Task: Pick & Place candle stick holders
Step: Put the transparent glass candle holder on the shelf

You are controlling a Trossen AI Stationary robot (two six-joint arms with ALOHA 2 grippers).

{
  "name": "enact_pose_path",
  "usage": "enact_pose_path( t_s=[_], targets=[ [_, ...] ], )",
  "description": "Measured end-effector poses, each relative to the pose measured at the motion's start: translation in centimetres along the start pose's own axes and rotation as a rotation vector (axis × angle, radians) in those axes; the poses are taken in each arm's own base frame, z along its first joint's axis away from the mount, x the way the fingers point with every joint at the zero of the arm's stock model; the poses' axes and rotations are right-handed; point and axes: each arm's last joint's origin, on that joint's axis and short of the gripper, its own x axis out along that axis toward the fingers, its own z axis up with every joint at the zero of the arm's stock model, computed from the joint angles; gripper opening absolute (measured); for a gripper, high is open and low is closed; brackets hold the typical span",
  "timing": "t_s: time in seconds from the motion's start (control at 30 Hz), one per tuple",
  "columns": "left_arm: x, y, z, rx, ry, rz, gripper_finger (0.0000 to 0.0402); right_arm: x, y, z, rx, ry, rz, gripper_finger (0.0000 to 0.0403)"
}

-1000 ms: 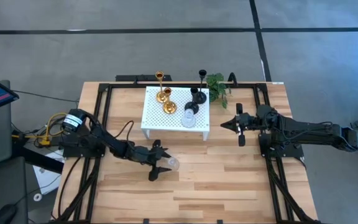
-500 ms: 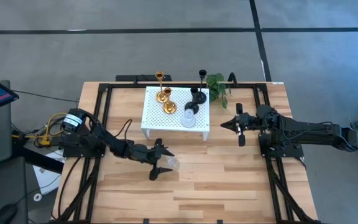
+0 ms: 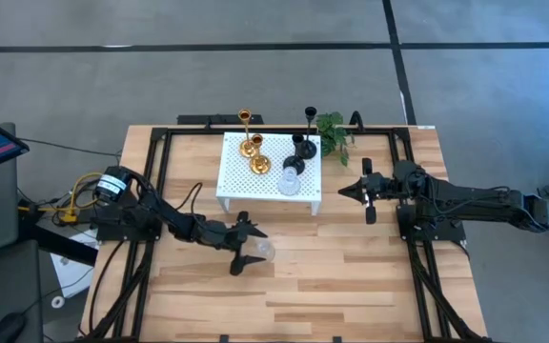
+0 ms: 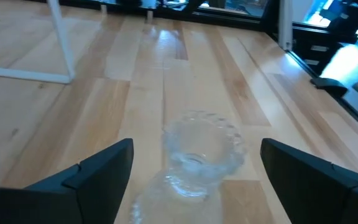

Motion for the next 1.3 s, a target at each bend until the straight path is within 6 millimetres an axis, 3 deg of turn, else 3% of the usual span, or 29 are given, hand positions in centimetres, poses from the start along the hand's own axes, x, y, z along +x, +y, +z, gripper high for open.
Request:
enact_pose_path(
  t_s=[0.57,0.97,1.3],
  targets=[
    [0.0,0.1,0.0,-0.060,-0.005,0.031,0.0324,0.0,0.0,0.0,0.000,0.000,0.000,0.0000],
    [2.5,-0.1,-1.5,-0.045,0.048,0.054,0.0316,0.0,0.0,0.0,0.000,0.000,0.000,0.0000],
    [2.5,-0.2,-1.2,-0.047,0.038,0.052,0.0281,0.0,0.0,0.0,0.001,0.003,0.000,0.0000]
  ],
)
